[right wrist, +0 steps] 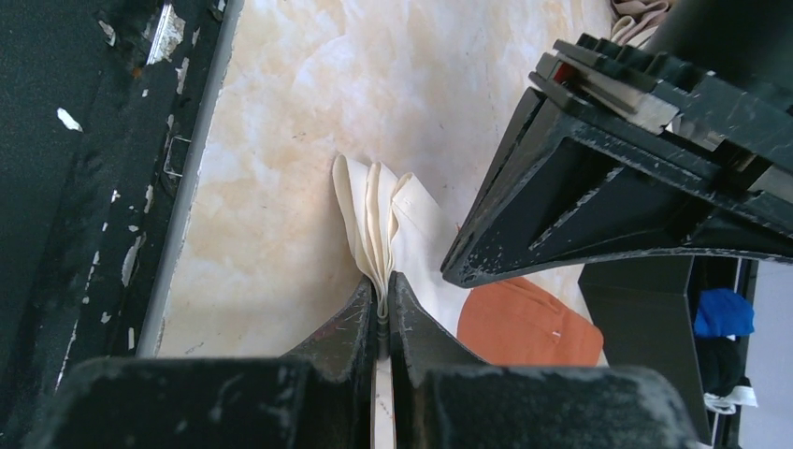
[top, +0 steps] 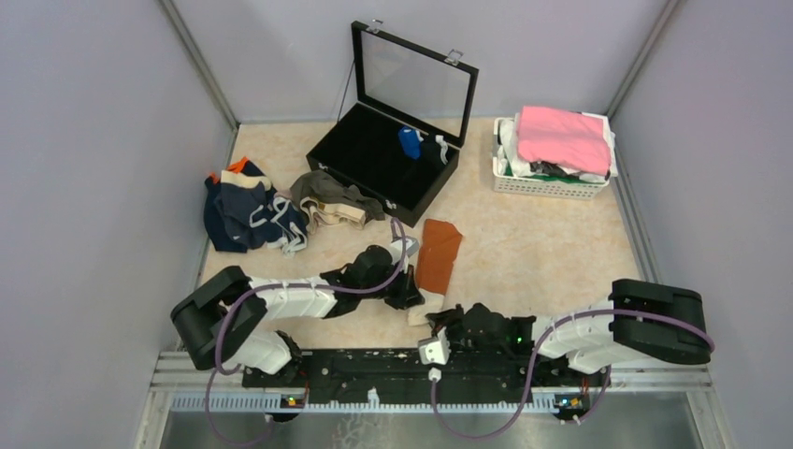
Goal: Roll the underwear
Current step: Roll the underwear to the center of the board.
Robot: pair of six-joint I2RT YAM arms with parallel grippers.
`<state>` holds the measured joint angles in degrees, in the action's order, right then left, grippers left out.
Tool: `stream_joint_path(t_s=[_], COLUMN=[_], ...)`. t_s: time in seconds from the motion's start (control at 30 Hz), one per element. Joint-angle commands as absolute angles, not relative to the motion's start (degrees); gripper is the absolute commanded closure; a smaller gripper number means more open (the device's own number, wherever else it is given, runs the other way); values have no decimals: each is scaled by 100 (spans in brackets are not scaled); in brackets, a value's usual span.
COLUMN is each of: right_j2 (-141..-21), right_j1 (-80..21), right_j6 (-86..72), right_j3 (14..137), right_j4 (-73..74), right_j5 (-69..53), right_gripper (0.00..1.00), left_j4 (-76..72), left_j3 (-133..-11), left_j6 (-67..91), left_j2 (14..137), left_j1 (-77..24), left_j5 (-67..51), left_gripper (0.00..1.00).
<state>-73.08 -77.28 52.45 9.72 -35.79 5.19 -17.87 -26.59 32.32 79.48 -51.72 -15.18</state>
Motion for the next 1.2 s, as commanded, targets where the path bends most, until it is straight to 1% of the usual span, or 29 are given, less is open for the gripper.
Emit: stream_joint_path(t_s=[0.0,0.27,0.53,0.73,0.93,1.17], right_j2=[-7156,-7070,-6798,-6757,-6477,-6116], right_j1=[-7822,-7822,-7819,-7823,-7822,-7571], right_j6=[4881,4474,2922,2219,1467,572], right_j3=[866,699,795,572,561,587], right_j4=[-3808,-4028,-4130,-4603,-4313,-3880], right_j5=[545,637,867,999,1280,1224], right_gripper=[100,100,100,100,100,100], left_j4=[-2236,-2039,-2018,-1944,-1911,-1844], left_j3=[-2874,-2721,-2598,-2625,-2676,-2748], left_j6=[3010,3003,3041,2993,2967,2945], left_j2=[8203,8480,8509,8543,8598,8657], left_j1=[-5160,-5159,-5164,-5159,-5159,-5159], left_j5=[-1773,-1517,-1461,-1451,-1501,-1570], left_gripper=[100,100,100,100,100,100])
